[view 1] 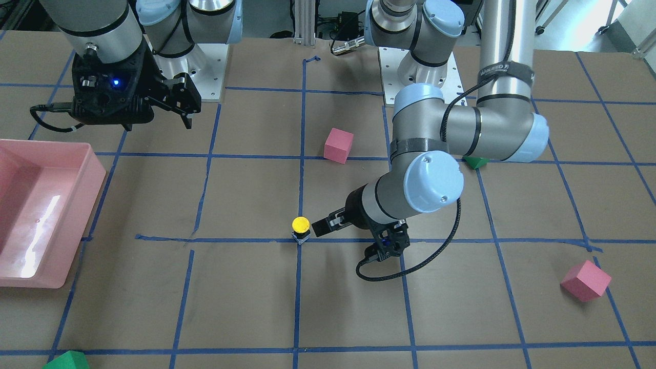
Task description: Align button upright
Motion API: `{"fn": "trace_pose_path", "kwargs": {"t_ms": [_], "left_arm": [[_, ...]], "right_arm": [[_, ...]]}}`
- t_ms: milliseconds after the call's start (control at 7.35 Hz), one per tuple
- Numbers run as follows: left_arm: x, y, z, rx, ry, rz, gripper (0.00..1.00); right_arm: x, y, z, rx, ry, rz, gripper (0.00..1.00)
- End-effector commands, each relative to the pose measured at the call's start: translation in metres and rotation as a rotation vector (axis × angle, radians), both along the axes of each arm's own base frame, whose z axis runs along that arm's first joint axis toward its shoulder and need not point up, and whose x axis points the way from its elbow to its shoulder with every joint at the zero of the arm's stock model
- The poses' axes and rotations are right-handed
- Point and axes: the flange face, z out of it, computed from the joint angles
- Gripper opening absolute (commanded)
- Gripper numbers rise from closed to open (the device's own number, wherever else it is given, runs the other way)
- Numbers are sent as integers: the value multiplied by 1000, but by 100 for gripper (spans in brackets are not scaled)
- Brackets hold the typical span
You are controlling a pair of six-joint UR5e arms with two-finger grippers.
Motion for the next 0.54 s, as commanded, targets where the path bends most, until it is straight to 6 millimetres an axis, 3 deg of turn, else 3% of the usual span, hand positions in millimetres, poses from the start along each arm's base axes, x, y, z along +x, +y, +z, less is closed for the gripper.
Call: {"fn": "trace_pose_path", "kwargs": {"t_ms": [0,136,408], "left_arm": [[65,13,77,-83,-122,-228,100],[78,29,117,-156,-238,-378,100],[83,72,178,-193,-293,-436,100]], "right_arm": [[-1,-1,0,-2,1,9,100],[-2,-2,-1,-3,-1,17,100],[-7,-3,-1,0,-9,110,100]]}}
